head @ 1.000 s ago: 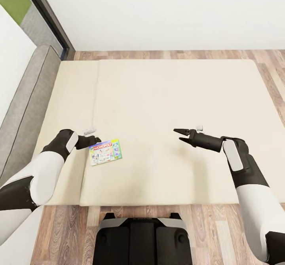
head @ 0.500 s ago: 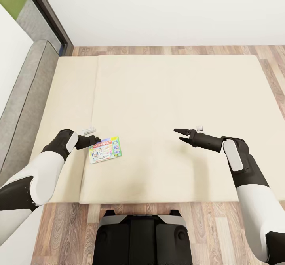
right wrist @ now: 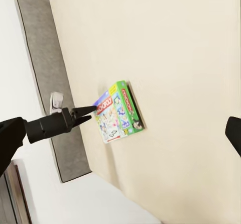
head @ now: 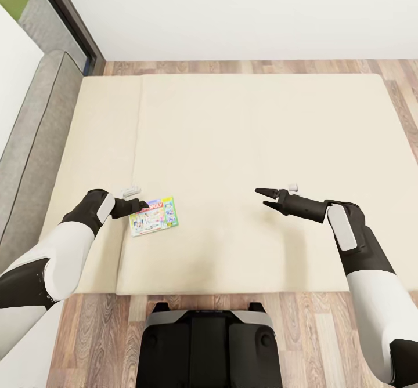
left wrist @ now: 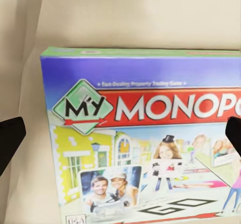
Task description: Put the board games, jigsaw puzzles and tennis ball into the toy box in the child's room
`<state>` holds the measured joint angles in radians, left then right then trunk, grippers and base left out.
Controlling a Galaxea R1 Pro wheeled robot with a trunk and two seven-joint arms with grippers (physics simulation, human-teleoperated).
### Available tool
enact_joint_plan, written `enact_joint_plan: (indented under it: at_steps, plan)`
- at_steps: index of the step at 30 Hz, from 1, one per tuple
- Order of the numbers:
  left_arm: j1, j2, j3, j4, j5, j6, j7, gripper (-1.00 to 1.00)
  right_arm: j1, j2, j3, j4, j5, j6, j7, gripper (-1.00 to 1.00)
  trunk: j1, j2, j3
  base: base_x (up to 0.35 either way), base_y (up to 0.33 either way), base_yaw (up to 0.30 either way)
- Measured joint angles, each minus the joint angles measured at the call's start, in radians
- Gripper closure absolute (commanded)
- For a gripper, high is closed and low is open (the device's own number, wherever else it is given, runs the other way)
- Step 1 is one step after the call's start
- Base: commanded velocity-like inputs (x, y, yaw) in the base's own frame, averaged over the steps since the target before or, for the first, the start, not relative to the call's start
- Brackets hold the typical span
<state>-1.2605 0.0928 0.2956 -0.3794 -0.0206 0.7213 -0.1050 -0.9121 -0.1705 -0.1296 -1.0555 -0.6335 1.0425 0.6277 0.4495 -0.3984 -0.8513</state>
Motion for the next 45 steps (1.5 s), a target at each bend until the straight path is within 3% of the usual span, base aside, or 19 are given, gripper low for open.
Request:
enact_joint_plan:
  at_steps: [45]
  plan:
    - [0.0,-0.001,-0.001,0.0,0.001,-0.001,0.0,-1.0,0.001,0.0,-0.007,-0.015,0.01,0.0,-0.004,-1.0,0.0,0.0,-0.01,0.0,0.0,0.0]
